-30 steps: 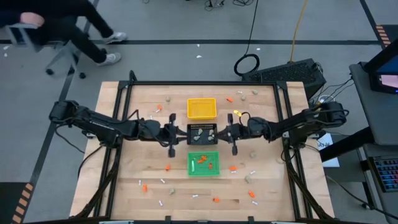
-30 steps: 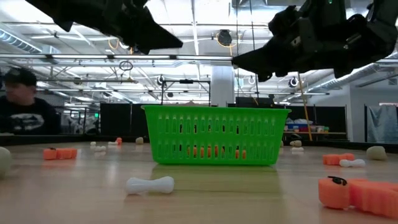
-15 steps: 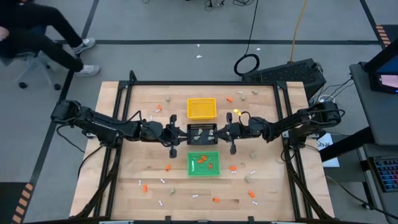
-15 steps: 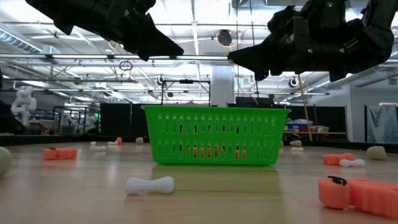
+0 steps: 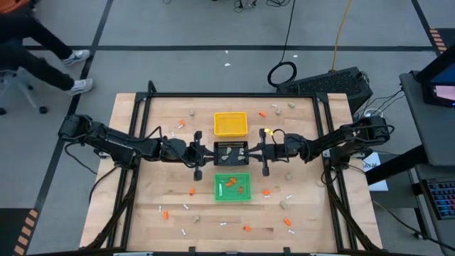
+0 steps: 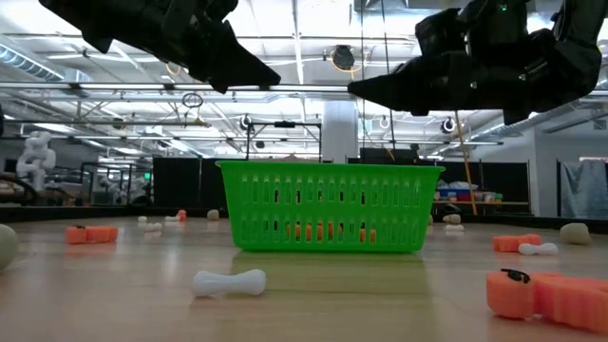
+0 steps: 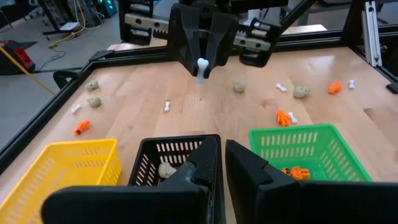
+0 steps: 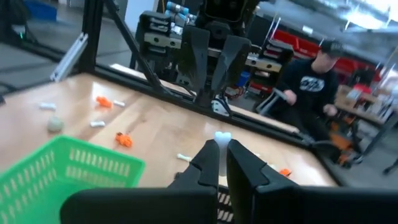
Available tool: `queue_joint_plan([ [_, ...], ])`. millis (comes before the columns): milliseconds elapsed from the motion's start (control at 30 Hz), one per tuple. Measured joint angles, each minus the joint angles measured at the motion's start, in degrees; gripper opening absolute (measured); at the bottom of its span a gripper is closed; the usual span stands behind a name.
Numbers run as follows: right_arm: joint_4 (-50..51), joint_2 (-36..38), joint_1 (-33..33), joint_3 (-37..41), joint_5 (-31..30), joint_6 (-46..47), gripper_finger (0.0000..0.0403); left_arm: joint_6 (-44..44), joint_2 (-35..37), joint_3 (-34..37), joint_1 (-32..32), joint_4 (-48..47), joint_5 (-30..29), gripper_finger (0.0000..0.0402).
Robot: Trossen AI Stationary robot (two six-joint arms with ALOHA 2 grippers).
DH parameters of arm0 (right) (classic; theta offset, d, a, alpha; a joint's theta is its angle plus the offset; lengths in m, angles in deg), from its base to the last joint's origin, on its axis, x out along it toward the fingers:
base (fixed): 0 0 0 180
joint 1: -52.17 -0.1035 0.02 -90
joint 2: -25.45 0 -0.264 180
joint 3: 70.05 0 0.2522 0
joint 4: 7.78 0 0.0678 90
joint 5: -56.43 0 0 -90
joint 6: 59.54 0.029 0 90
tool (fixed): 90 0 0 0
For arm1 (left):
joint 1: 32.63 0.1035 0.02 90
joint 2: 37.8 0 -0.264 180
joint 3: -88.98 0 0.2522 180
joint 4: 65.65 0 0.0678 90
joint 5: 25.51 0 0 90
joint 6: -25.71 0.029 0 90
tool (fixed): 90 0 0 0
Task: Sort Halloween decoration
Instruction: Put the white bone toy into the yellow basket
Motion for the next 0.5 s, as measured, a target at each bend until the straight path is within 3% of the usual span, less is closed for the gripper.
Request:
queue_joint_plan([
  [500, 0.0, 0.0, 0.0, 0.0, 0.0, -20.0, 0.0, 0.0, 0.0, 0.0, 0.0, 0.0, 0.3, 0.0033],
])
